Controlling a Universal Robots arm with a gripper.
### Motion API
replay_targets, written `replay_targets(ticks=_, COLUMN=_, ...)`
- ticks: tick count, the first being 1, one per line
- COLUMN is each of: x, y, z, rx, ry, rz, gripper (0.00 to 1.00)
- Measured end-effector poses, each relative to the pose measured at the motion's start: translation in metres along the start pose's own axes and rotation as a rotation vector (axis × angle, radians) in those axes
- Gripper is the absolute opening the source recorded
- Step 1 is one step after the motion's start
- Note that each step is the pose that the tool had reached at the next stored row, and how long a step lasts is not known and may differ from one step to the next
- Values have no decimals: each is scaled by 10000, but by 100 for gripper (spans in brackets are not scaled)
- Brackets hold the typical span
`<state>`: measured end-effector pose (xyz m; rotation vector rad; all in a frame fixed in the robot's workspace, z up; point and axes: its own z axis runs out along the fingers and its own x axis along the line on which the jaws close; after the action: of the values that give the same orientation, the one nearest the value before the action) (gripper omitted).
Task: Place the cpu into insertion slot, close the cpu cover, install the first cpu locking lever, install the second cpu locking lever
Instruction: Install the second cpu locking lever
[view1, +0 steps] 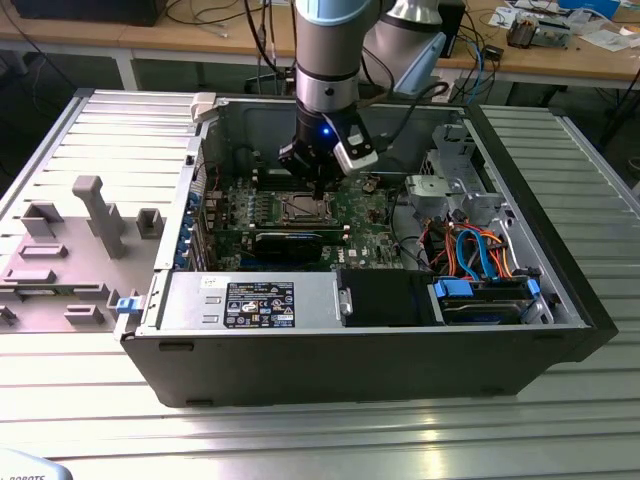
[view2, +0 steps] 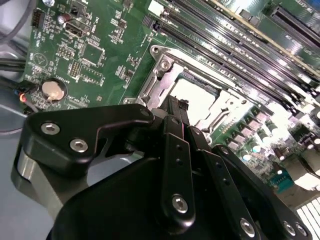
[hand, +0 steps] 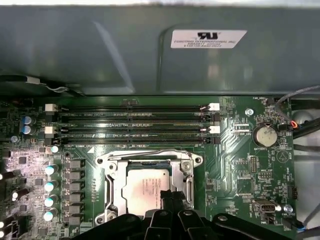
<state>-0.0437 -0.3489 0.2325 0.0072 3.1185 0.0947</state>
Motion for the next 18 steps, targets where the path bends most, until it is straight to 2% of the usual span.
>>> replay_targets(ticks=3, x=-2, y=4, z=-70, rx=-2, ry=0, rz=0, gripper=11)
replay_targets(ticks=5, x=-2, y=-8, z=-71, rx=-9, ry=-1, rz=-1, gripper=11)
replay_targets(ticks=6, x=-2, y=-82, z=-73, rx=0, ry=-2, rz=0, gripper=11)
replay_targets(ticks=18, x=-2, y=-83, z=-73, rx=13, ry=0, rz=0, gripper=11)
